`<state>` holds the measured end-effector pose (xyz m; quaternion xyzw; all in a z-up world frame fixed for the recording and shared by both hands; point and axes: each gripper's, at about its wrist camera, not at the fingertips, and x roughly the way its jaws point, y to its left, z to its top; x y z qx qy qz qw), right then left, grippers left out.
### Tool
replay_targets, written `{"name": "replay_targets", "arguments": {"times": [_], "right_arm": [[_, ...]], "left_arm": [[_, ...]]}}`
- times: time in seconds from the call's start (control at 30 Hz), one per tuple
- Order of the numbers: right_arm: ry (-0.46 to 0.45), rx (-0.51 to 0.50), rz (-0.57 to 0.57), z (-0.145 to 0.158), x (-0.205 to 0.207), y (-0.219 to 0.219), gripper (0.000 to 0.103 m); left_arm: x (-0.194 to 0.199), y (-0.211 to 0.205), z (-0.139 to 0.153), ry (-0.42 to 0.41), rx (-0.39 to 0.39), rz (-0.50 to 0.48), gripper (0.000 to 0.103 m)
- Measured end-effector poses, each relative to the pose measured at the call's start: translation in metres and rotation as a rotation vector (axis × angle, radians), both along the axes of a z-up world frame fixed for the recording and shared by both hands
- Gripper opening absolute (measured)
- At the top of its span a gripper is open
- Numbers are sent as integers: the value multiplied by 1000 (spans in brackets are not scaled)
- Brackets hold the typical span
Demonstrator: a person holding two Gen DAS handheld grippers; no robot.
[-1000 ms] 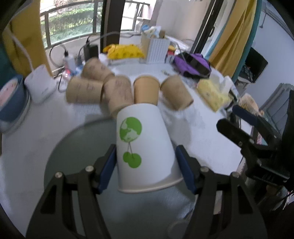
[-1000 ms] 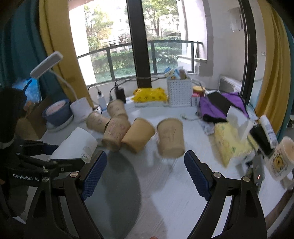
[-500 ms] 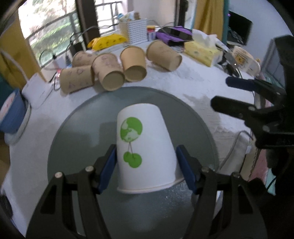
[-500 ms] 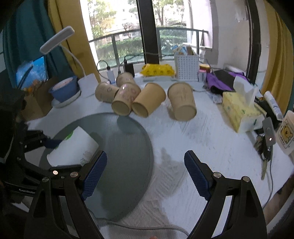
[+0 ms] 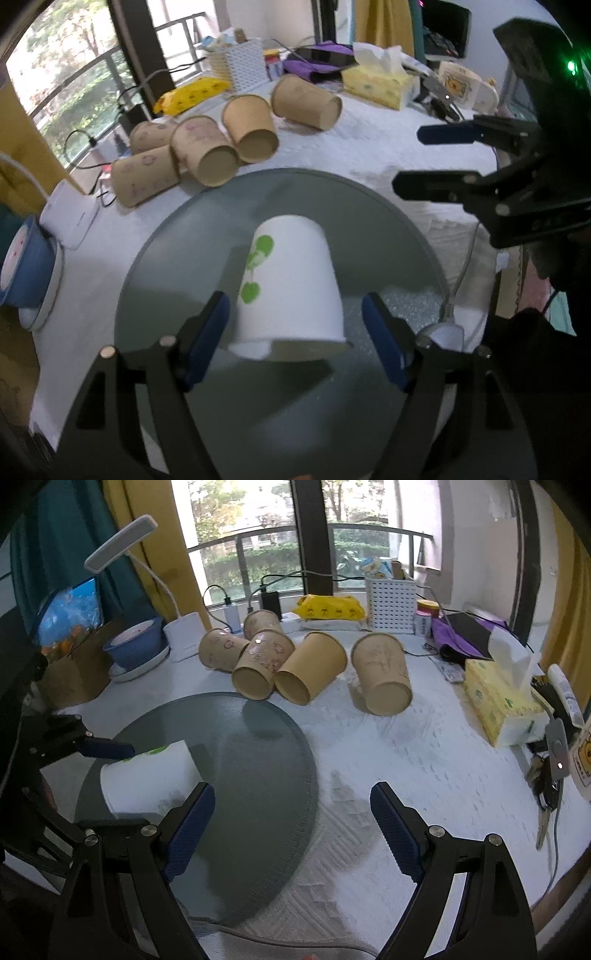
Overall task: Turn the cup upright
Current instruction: 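Carry the white cup over the grey tray and rotate it upright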
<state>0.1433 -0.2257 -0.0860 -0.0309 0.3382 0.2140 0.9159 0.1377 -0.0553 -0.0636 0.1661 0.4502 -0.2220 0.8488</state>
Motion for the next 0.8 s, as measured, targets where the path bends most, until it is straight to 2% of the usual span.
{"name": "replay_targets", "arguments": {"times": [0.13,0.27,0.53,0.63,0.8], "right_arm": [[-9,-47,119,3,1,15,88],[-35,-160,291,5,5,42,88],[-93,-423,639,-1,1,105,88],[-111,-475,798,-2,-8,118,88],[-160,-605,947,-5,-7,146,88]], "left_arm": [[-13,12,3,-9,-34,29,76],[-22,28,1,-11,-73,86,76],[-41,80,1,-26,-213,266,76],[-47,102,-3,-32,-252,338,76],[-50,130,-6,-48,-310,420,76]]}}
